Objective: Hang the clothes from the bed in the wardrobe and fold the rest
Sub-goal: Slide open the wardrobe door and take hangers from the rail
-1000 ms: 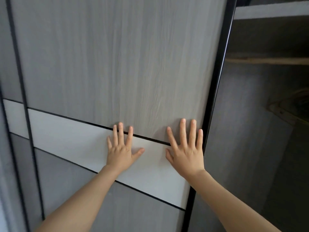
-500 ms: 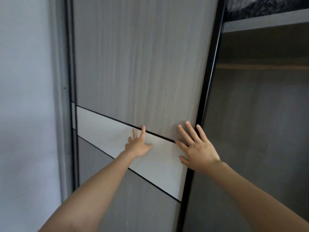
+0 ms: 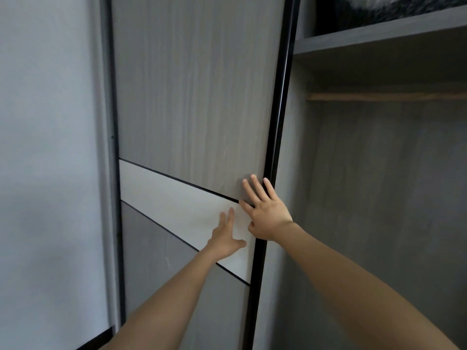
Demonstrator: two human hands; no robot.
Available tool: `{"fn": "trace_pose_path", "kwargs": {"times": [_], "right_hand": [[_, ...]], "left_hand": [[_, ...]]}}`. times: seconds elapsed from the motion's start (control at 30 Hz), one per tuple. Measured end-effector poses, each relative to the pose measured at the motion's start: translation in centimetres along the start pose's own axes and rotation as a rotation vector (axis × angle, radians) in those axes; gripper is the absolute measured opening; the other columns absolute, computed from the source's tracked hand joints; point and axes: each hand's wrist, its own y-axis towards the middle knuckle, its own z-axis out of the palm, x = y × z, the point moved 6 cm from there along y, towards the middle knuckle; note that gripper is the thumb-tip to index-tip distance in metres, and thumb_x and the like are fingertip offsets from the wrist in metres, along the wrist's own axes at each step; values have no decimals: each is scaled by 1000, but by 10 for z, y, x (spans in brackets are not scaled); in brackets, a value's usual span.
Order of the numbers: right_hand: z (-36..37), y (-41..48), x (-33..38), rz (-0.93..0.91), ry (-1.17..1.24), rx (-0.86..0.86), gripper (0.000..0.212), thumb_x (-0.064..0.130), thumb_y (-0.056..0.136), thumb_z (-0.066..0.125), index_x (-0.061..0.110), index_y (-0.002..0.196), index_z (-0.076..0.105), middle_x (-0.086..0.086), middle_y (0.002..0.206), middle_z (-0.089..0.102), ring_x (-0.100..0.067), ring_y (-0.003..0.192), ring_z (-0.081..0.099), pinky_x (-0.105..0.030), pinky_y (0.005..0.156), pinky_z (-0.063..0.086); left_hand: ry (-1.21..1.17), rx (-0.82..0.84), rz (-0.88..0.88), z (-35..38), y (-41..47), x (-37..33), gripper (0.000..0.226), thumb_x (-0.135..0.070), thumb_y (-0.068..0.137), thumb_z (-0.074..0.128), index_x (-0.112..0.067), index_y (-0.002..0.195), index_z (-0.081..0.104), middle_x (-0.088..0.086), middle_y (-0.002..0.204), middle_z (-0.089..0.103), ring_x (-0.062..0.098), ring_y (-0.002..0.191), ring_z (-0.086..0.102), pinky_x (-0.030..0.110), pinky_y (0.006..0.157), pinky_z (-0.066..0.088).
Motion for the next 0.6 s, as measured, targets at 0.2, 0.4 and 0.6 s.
{"fn": "trace_pose_path", "kwargs": {"times": [0.2,0.4,0.6], "right_hand": [[0,28,11,2,-37,14,63,38,92,39,20,149,20,-18,153,-21,-38,138,-28,-50,98,-31],[6,43,16,-6,-97,48,66,40,90,39,21,150,16,-19,153,-22,-39,137,-30,-51,94,-33],[-13,31,14,-86,138,-167,66,27,86,48,21,148,26,-19,156,-8,-35,143,-13,-43,112,-16]], "left_hand": [[-61,-10,-13,-11,19,20,103,-28,87,64,-29,145,-21,4,154,-26,26,145,5,41,115,19],[3,-1,-4,-20,30,33,99,-28,89,60,-30,145,-22,4,154,-25,28,144,14,38,111,23],[207,-224,-42,-51,7,22,70,-32,94,50,-21,151,10,11,158,7,33,138,27,41,105,32]]}}
